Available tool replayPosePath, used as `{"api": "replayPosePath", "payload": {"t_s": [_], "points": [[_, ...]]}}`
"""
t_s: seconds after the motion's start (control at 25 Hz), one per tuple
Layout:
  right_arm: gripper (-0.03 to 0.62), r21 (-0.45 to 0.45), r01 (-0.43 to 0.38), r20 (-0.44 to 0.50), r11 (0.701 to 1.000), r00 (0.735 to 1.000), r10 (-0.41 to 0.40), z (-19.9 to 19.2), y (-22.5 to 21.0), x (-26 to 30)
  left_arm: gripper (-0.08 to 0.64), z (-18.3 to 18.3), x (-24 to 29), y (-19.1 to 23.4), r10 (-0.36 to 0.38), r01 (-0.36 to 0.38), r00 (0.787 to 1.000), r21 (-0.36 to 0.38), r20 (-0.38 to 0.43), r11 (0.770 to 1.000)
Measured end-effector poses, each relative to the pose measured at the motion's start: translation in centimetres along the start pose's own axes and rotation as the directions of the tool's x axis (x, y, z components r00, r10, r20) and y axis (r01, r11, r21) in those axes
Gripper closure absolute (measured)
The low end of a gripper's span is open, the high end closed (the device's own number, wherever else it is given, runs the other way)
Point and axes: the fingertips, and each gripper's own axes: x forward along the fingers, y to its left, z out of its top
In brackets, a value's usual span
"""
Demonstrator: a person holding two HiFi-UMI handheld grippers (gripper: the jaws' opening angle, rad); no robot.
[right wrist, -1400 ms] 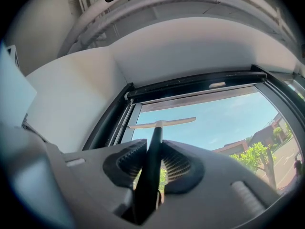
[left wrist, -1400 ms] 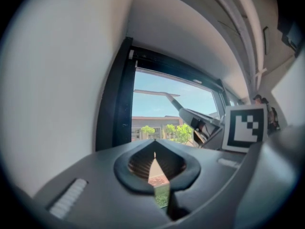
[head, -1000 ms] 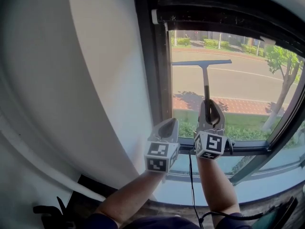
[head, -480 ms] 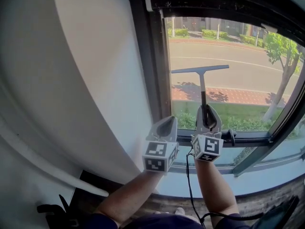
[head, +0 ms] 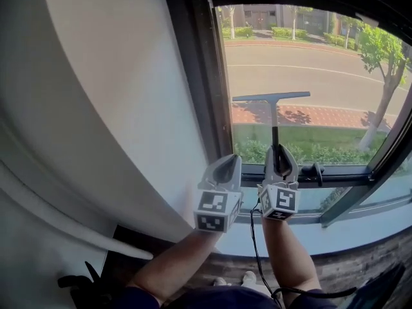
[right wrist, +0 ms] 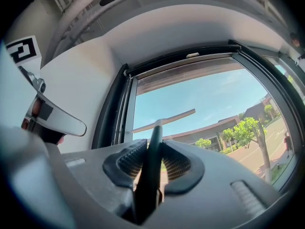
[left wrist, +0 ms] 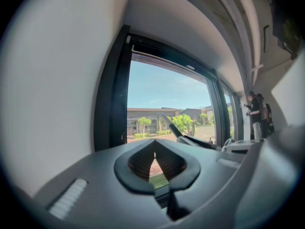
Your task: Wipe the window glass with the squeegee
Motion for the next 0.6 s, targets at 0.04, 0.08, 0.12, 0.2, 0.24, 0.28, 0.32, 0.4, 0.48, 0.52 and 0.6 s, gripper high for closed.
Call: {"api": "replayPosePath", "payload": {"t_s": [0.04,0.08,0.12,0.2,0.24,0.28,0.32,0.4,0.48,0.52,0.6], "points": [[0.489,0.005,0.004,-0.008,1.0,1.0,-0.004,-0.4,0.0,-0.3,0.555,-0.3,0.1,-0.1,-0.003,0.003,1.0,-0.004,-0.004,1.0],[0.489,0.008,0.005,-0.016,1.0,1.0,-0.005,-0.8,-0.1,-0.5,0.555,-0.6,0.2,-0.2,-0.006,0.005,1.0,-0.011,-0.009,1.0],[0.489,0.01,0.006,-0.021,1.0,1.0,-0.006,-1.2,-0.2,-0.8,0.555,-0.9,0.2,-0.3,-0.007,0.007,1.0,-0.019,-0.014,1.0],[0.489,0.015,0.013,-0.035,1.0,0.999,-0.013,-2.0,-0.4,-1.3,0.555,-1.6,0.3,-0.4,-0.01,0.009,1.0,-0.031,-0.027,0.999],[0.489,0.019,0.018,-0.042,1.0,0.999,-0.018,-2.4,-0.5,-1.6,0.555,-1.9,0.3,-0.4,-0.012,0.011,0.999,-0.036,-0.033,0.999],[0.489,0.022,0.023,-0.047,1.0,0.999,-0.021,-2.8,-0.6,-1.8,0.555,-2.2,0.4,-0.5,-0.014,0.013,0.999,-0.041,-0.038,0.999],[0.489,0.025,0.026,-0.052,0.999,0.998,-0.024,-3.1,-0.6,-2.0,0.555,-2.4,0.4,-0.5,-0.016,0.014,0.999,-0.045,-0.042,0.999],[0.489,0.029,0.028,-0.059,0.999,0.998,-0.026,-3.7,-0.6,-2.3,0.555,-2.9,0.4,-0.5,-0.018,0.015,0.999,-0.051,-0.05,0.999],[0.489,0.029,0.028,-0.066,0.999,0.997,-0.026,-4.2,-0.6,-2.7,0.555,-3.5,0.5,-0.4,-0.017,0.014,0.998,-0.056,-0.055,0.998],[0.489,0.029,0.029,-0.071,0.999,0.997,-0.027,-4.6,-0.6,-2.9,0.555,-3.8,0.5,-0.4,-0.018,0.015,0.998,-0.061,-0.059,0.998],[0.489,0.03,0.03,-0.082,0.999,0.996,-0.027,-5.2,-0.6,-3.2,0.555,-4.3,0.6,-0.3,-0.015,0.01,0.998,-0.068,-0.063,0.998]]}}
